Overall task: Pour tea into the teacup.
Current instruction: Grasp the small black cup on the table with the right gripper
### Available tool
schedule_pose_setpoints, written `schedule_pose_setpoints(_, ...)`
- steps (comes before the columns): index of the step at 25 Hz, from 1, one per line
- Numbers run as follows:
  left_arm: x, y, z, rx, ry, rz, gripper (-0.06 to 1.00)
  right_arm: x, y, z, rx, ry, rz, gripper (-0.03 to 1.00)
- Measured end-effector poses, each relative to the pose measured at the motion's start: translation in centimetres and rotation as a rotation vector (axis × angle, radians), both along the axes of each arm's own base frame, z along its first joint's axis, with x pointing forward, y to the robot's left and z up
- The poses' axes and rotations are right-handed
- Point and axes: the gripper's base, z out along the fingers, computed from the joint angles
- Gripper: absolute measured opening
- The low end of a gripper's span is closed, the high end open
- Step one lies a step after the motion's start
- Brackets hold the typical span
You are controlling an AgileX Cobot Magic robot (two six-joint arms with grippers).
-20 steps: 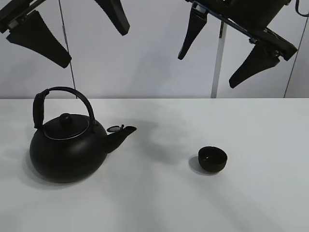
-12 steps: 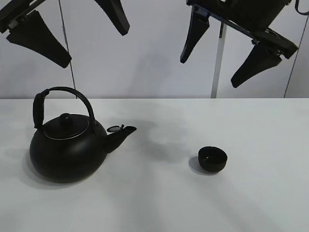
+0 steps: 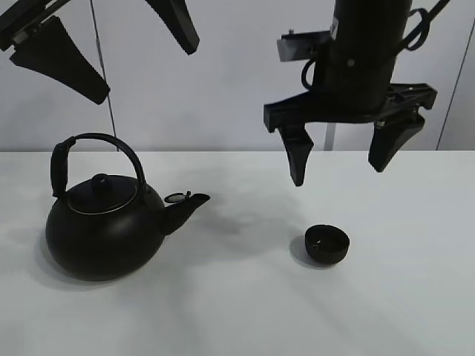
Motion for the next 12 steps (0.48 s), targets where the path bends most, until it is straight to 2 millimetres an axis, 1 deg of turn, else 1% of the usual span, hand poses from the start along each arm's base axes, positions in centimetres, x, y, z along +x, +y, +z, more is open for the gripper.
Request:
schedule_pose_setpoints(7,0.0,0.0,0.0,0.0,0.0,0.0,0.69,1.5,0.7,-4.8,-0.035,0.051,0.013,0.64)
schedule_pose_setpoints(12,0.0,0.0,0.0,0.0,0.0,0.0,0.69,2.0,1.2,-7.4,-0.032,0.092,0.015,0.64)
